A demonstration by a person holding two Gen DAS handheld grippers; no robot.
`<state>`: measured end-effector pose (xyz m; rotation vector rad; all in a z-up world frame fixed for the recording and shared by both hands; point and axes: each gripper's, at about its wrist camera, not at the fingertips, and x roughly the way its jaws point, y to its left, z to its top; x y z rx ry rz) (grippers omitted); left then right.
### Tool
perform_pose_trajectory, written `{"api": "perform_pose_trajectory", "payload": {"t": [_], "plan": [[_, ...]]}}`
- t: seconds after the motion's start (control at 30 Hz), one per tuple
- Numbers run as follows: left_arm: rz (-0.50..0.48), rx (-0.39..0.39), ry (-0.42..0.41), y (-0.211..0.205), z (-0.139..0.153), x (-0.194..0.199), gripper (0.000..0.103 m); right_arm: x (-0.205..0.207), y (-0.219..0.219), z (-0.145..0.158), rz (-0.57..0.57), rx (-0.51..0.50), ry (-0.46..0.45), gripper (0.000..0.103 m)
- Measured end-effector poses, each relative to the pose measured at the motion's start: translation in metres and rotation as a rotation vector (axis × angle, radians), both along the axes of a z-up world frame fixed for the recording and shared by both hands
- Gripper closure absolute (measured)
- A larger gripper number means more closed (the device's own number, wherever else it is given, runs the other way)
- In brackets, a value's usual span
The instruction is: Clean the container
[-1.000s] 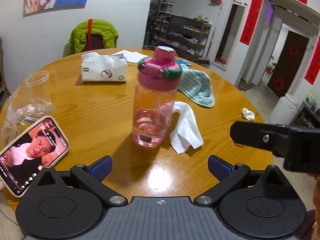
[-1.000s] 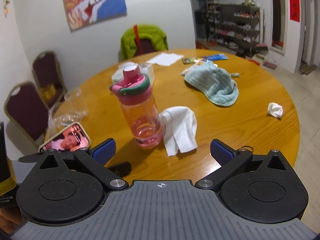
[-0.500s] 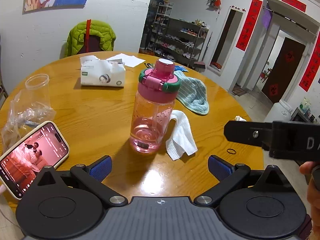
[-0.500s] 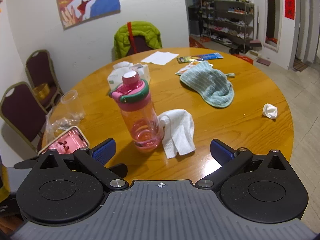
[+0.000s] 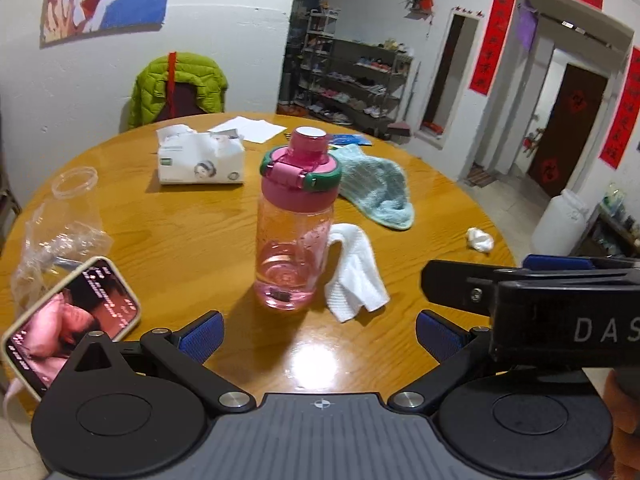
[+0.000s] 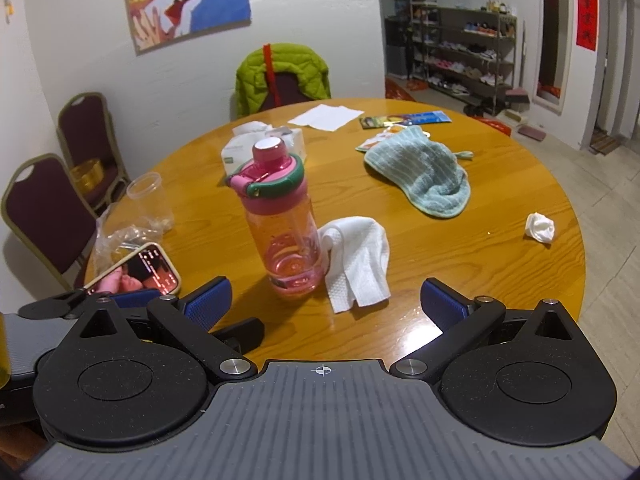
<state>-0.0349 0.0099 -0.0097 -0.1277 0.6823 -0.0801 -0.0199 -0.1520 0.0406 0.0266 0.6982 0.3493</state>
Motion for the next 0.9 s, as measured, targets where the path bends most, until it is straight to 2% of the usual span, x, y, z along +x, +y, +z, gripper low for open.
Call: {"api": "perform_pose_trajectory", "payload": {"t": [0.2,0.37,0.9], "plan": [[0.003,0.021,0.042,-0.002,-0.004,0.004,0.001,0.003,-0.001,-0.002,-0.010,-0.007,-0.005,0.000],[-0.036,0.042,0.066,-0.005,-0.010,0.007,0.001,0.006,-0.002,-0.005,-0.023,-0.026,-0.011,0.000],[-0.009,0.060,0.077,-0.012,-0.016,0.013,0.001,0.009,-0.010,-0.017,-0.017,-0.021,0.009,0.000]]}}
